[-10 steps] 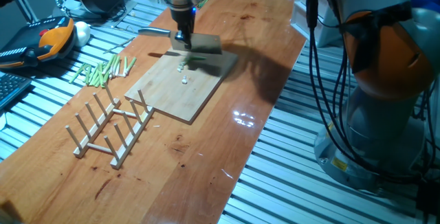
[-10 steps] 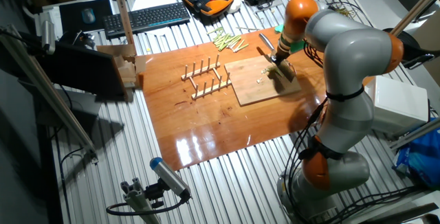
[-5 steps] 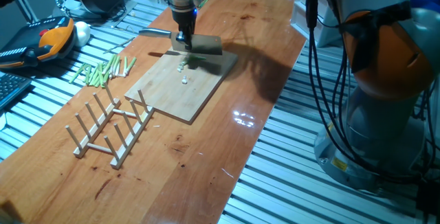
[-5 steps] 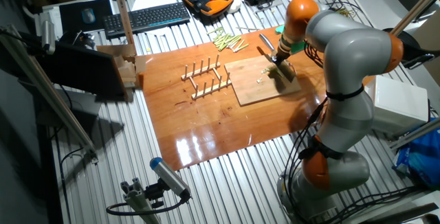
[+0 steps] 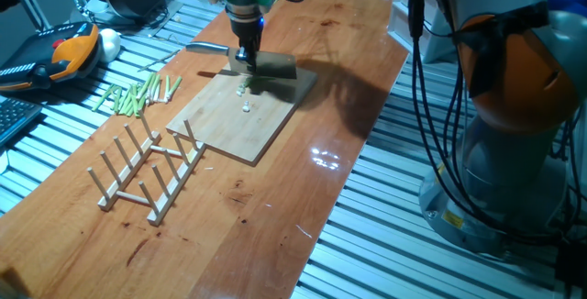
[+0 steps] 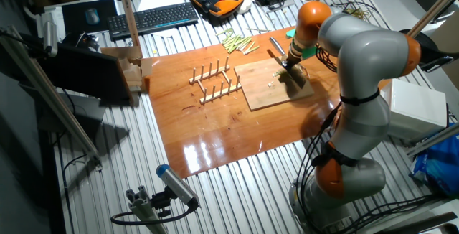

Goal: Chop the green garlic

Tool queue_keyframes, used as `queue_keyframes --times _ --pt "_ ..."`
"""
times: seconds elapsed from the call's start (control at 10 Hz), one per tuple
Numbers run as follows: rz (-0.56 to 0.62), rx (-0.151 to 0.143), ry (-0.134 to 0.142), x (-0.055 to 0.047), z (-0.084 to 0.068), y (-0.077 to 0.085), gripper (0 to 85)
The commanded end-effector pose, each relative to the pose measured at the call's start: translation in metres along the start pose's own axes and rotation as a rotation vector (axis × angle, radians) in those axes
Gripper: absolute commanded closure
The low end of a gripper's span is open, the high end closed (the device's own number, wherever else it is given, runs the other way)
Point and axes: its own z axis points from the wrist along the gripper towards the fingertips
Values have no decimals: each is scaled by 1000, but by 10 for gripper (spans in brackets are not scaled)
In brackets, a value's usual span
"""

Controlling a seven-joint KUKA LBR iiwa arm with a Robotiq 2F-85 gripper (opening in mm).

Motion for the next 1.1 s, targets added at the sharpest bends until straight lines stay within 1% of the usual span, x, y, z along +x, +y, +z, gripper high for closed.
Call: queue_keyframes --times 0.0,0.2,0.4,0.5,0.7,0.8,0.9,1.0 --pt "1 -2 -1 1 2 0 850" --pt "1 -4 -14 3 8 -1 850" --pt "3 -6 -14 2 7 0 850" --pt "4 -7 3 -1 -1 0 850" --pt "5 -6 34 -8 -23 -1 850" --pt "6 10 39 -11 -29 -1 850" --pt "-2 17 34 -10 -30 -5 850" --pt "-10 21 20 -6 -25 -10 850"
